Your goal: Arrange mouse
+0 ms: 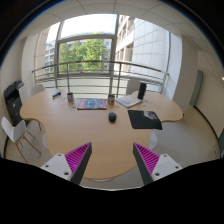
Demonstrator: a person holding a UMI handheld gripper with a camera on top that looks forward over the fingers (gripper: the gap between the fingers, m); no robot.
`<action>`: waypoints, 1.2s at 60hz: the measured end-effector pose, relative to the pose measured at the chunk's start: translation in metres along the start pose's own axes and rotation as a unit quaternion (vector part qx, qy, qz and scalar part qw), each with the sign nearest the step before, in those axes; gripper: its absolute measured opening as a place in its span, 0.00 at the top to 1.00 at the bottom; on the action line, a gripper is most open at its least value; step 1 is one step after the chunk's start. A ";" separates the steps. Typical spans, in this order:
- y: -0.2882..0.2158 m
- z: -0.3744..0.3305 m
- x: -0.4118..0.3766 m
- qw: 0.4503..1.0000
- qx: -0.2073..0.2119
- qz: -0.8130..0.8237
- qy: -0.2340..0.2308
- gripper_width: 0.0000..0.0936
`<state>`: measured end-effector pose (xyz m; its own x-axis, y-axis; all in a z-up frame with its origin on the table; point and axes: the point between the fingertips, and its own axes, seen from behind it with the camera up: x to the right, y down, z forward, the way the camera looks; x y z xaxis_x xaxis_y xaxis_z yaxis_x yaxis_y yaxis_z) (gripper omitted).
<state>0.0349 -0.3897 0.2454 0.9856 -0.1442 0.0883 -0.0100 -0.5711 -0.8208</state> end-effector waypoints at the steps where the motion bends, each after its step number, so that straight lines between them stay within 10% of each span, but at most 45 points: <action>1: 0.001 0.000 0.000 1.000 -0.002 0.000 0.000 0.10; 54: -0.045 0.493 -0.001 0.999 -0.037 0.010 -0.032 0.13; 72: -0.046 0.529 -0.005 0.998 -0.036 0.013 -0.049 0.52</action>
<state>0.1199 0.0647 -0.0158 0.9966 -0.0820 0.0093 -0.0441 -0.6251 -0.7793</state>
